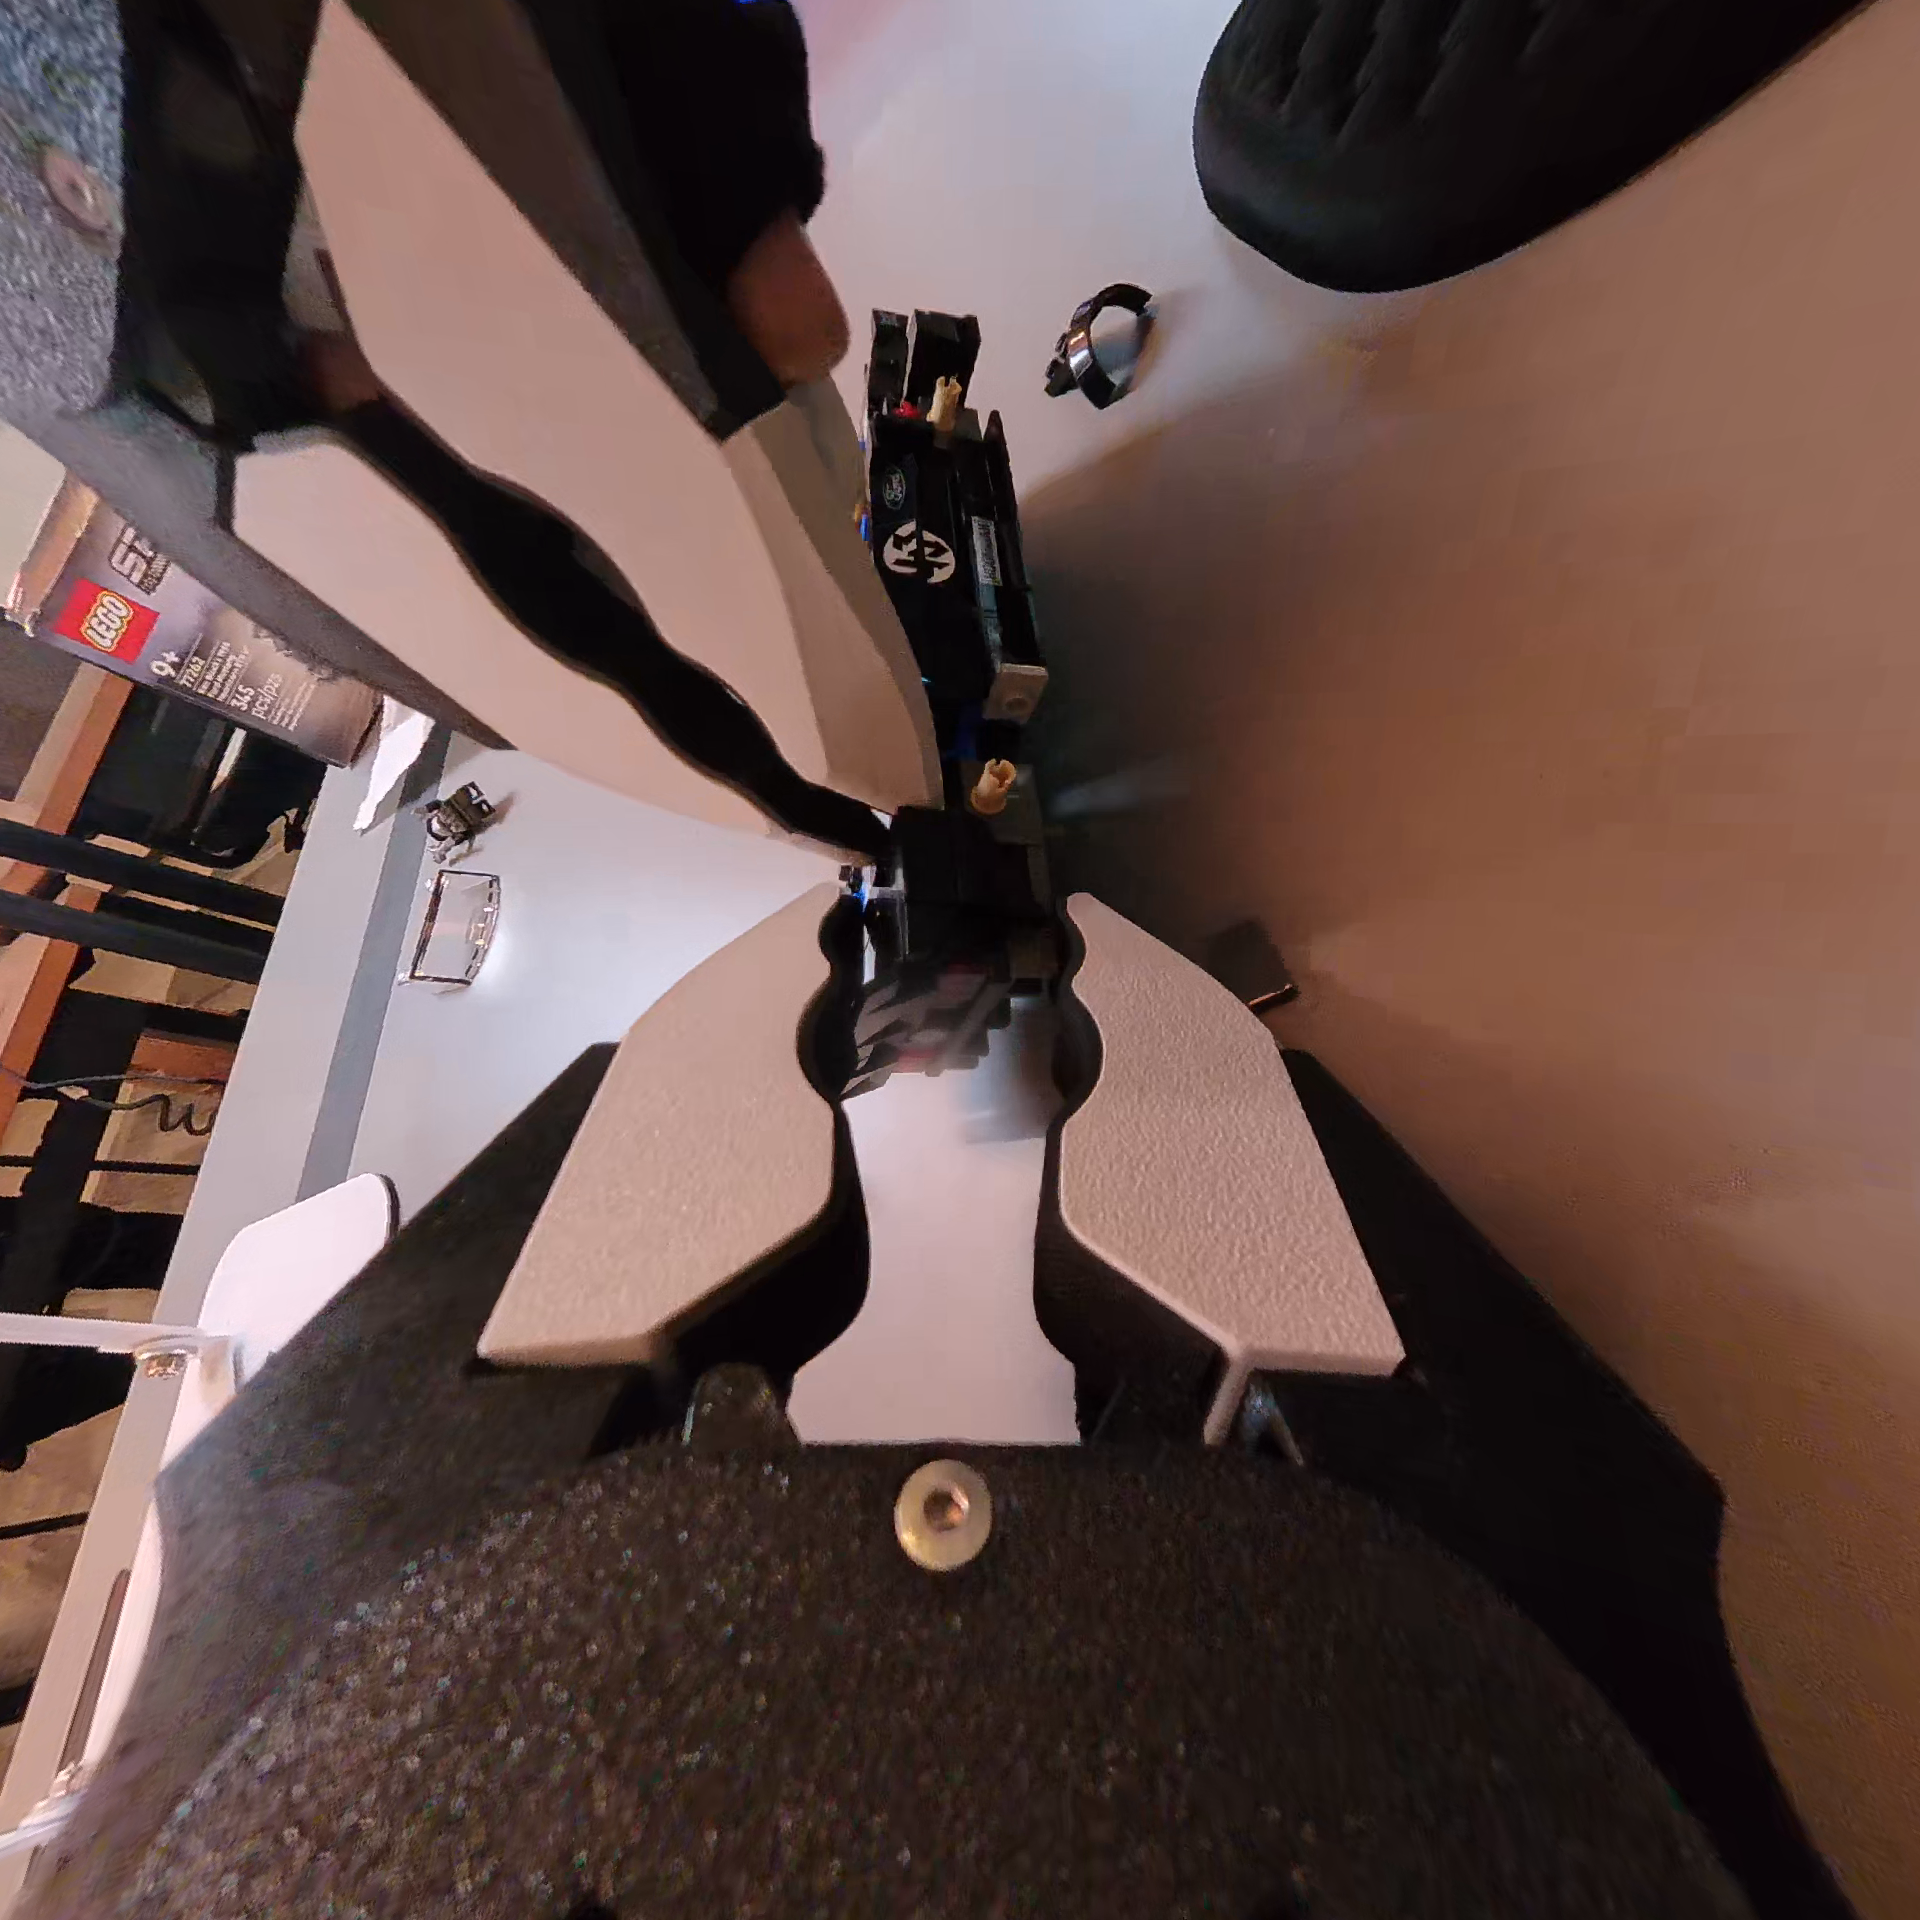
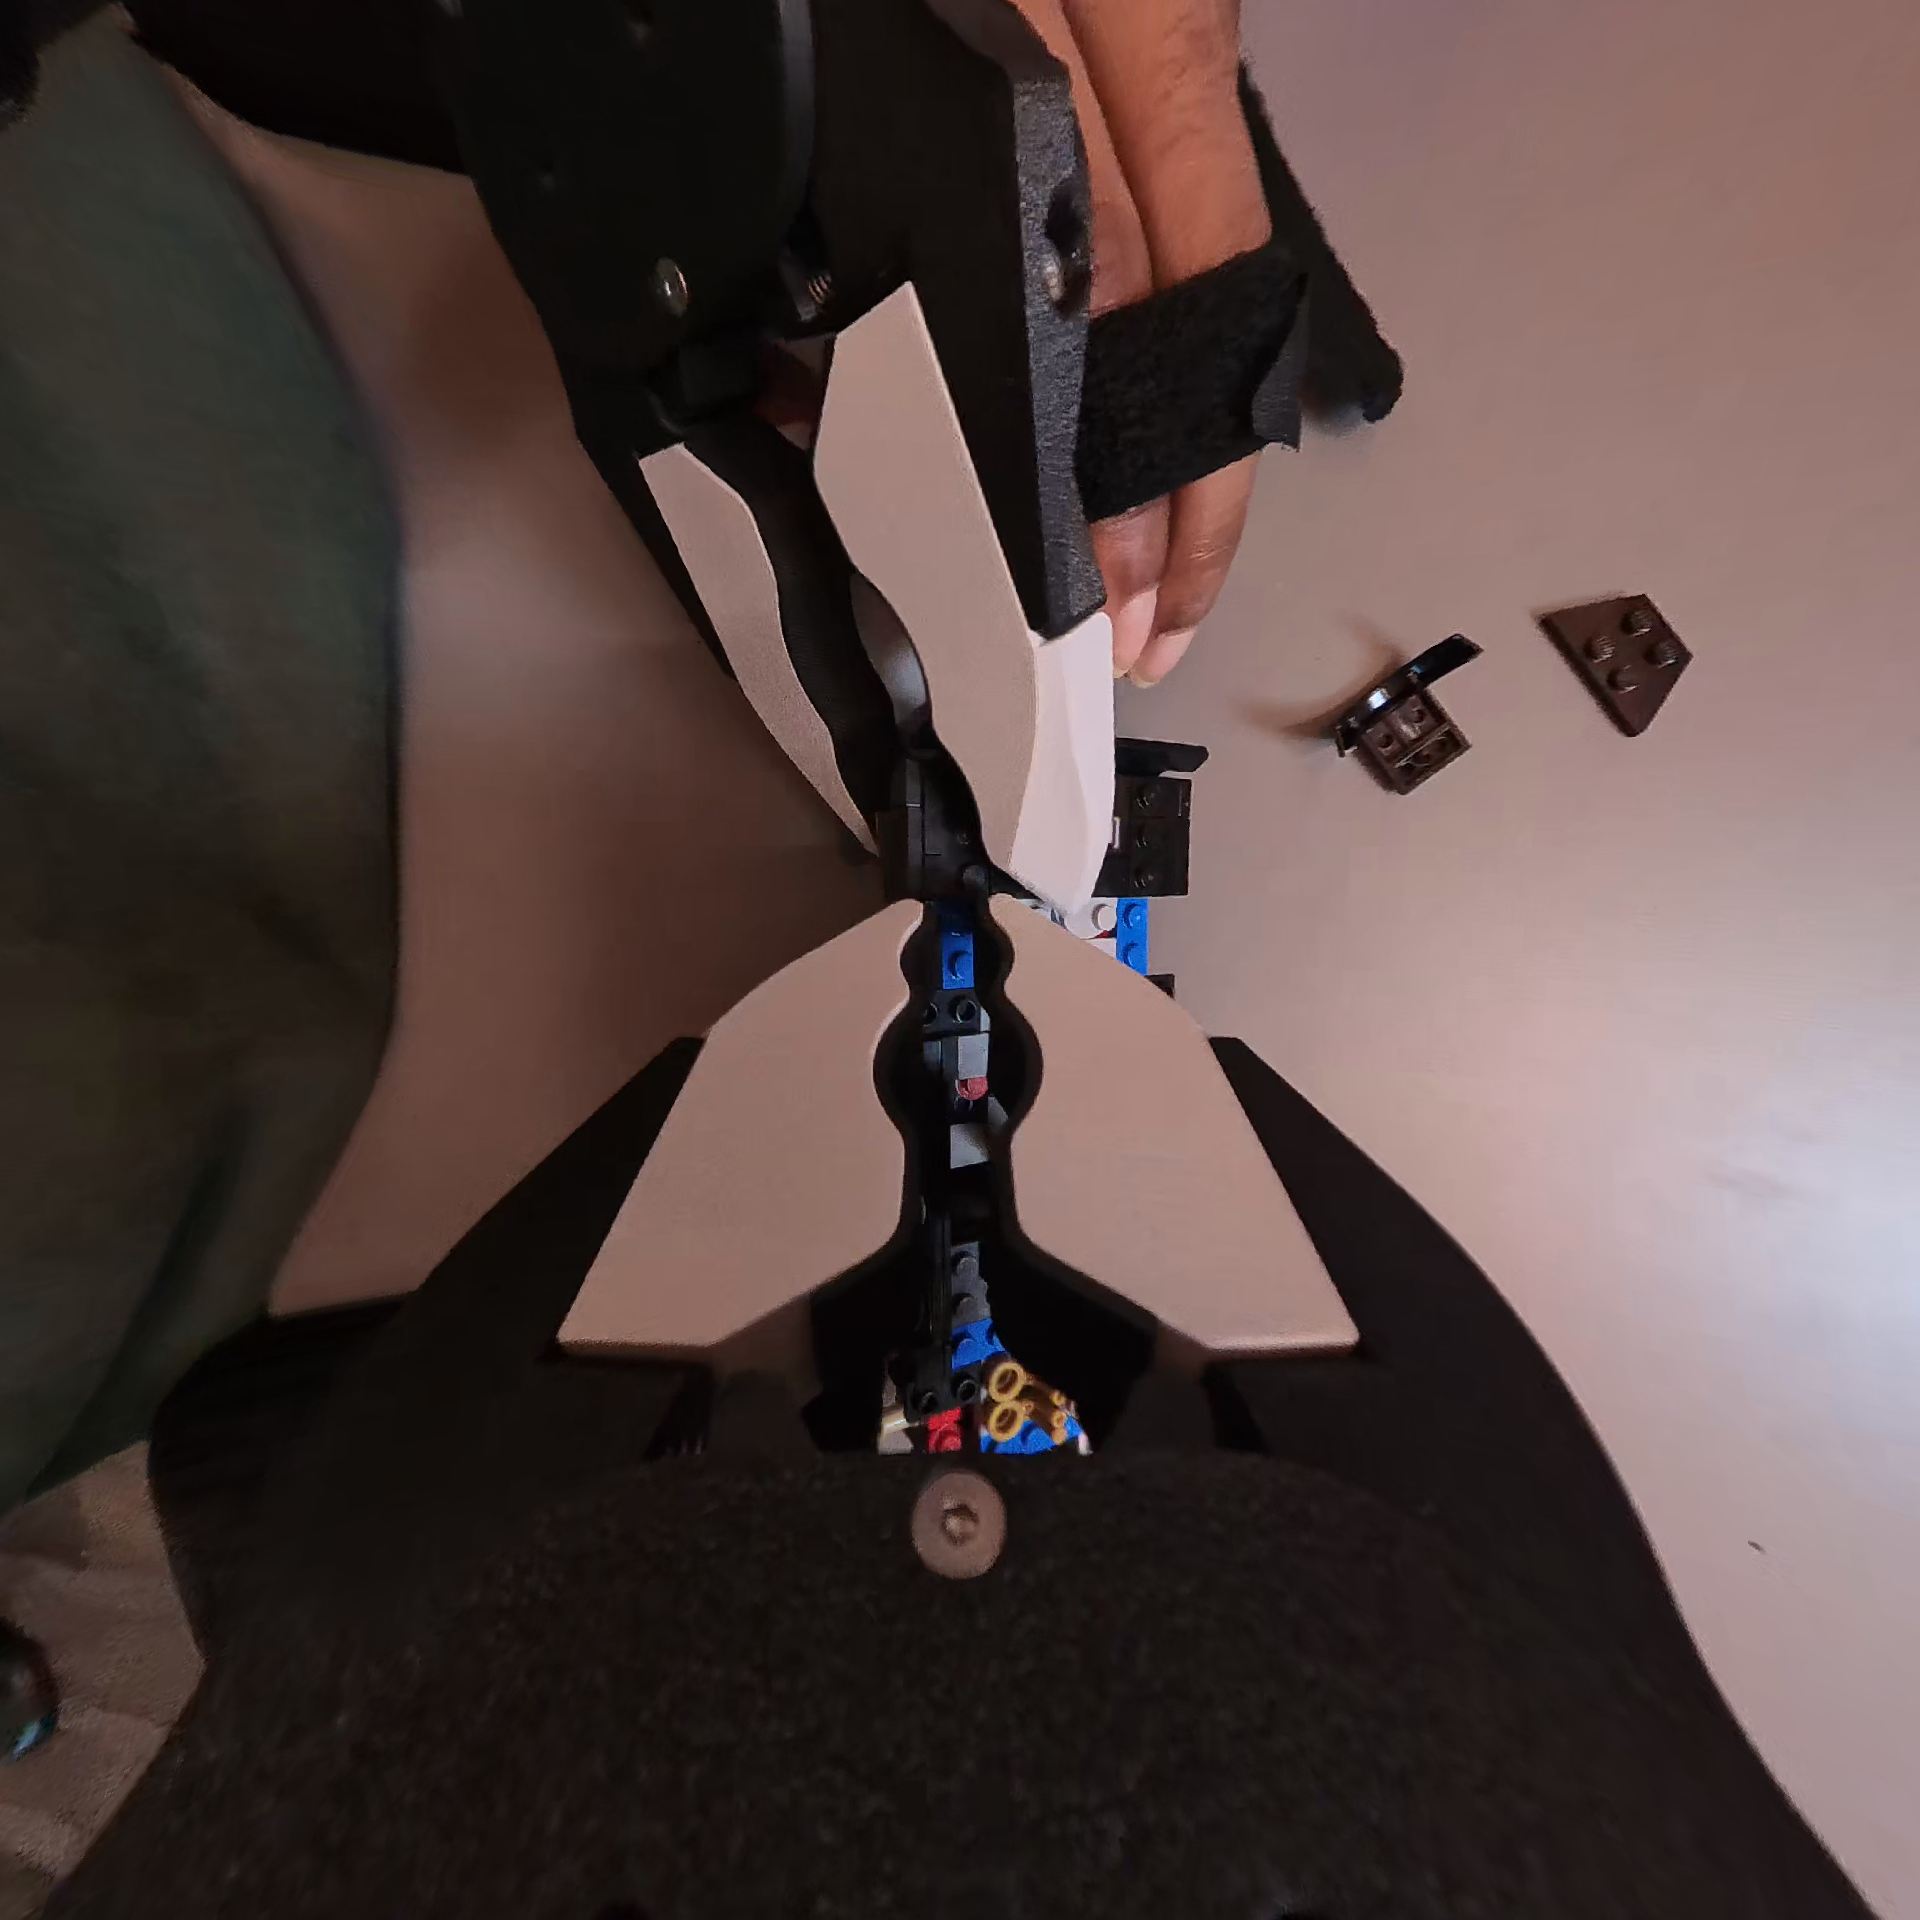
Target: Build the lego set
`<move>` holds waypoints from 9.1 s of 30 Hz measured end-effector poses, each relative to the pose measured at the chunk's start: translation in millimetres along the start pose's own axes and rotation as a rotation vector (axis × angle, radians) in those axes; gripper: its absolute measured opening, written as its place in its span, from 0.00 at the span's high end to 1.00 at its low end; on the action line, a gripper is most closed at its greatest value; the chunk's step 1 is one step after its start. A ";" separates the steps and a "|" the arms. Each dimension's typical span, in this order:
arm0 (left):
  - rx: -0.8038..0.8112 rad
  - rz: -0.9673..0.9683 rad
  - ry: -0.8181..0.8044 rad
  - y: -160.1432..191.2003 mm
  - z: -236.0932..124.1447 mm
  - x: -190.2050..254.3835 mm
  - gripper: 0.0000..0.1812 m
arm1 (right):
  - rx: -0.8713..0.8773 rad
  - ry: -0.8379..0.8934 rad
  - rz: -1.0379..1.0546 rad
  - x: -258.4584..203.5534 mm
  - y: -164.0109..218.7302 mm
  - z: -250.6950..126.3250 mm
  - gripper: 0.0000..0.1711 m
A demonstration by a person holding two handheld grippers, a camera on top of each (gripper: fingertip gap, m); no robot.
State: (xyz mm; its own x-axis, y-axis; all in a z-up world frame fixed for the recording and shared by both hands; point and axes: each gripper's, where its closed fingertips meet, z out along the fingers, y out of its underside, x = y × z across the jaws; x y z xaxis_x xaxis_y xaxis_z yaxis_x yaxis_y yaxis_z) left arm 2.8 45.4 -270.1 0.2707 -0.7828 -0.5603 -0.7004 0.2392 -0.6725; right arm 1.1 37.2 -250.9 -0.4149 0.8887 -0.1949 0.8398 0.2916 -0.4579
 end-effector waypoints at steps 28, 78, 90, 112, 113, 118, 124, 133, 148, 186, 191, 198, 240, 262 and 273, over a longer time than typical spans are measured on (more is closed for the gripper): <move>-0.031 -0.034 -0.011 12.9 2.6 -7.0 0.79 | 0.201 0.261 -0.027 12.7 22.1 -25.6 0.70; 0.014 -0.478 -0.238 12.8 -20.1 -59.8 0.82 | 0.198 0.523 0.496 24.9 71.2 6.6 0.59; -0.001 -0.502 -0.308 16.0 -35.5 -63.3 0.84 | 0.187 0.587 0.454 33.1 57.0 7.9 0.66; -0.033 -0.577 -0.316 27.8 -41.7 -54.2 0.88 | 0.245 0.792 0.223 85.2 46.7 -18.6 0.74; -0.032 -0.582 -0.327 27.6 -43.3 -55.7 0.89 | 0.307 0.781 0.268 80.4 45.1 -24.0 0.74; -0.020 -0.599 -0.372 24.3 -48.5 -62.3 0.96 | 0.475 0.819 0.443 59.3 59.9 -41.9 0.73; -0.014 -0.618 -0.406 19.6 -45.0 -65.8 1.00 | 0.512 0.856 0.600 52.5 75.9 -39.3 1.00; -0.051 -0.625 -0.383 15.1 -24.4 -57.4 1.00 | 0.477 0.927 0.628 68.7 83.9 -37.2 1.00; -0.241 -0.513 -0.104 24.3 18.8 -56.6 0.68 | 0.512 0.923 0.615 68.0 85.2 -44.2 0.92; -0.727 -0.586 1.109 34.3 46.7 -57.7 0.60 | 0.271 0.729 0.129 80.8 57.0 -52.5 0.92; -0.714 -0.577 1.114 36.0 46.6 -59.2 0.60 | 0.206 0.657 0.154 84.4 55.9 -47.8 0.95; -0.692 -0.578 1.112 36.4 46.7 -58.6 0.61 | 0.074 0.589 0.113 83.2 56.0 -44.0 0.94; -0.655 -0.624 1.109 34.4 48.4 -60.0 0.60 | 0.405 0.762 0.315 59.0 53.1 -73.9 0.94; -0.659 -0.488 0.611 38.5 61.3 -48.6 0.60 | 0.528 0.785 0.367 45.1 69.1 -56.9 0.90; -0.211 -0.528 0.175 -15.4 41.8 -75.6 0.48 | 0.671 0.770 0.356 32.1 61.3 -72.0 0.85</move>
State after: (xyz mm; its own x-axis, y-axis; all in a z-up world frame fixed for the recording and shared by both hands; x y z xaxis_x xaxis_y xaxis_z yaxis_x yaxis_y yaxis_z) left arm 20.7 124.9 -237.6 0.5176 -0.8522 -0.0764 -0.6215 -0.3131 -0.7181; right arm 64.5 109.1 -222.8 0.3431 0.9359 0.0801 0.4082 -0.0718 -0.9101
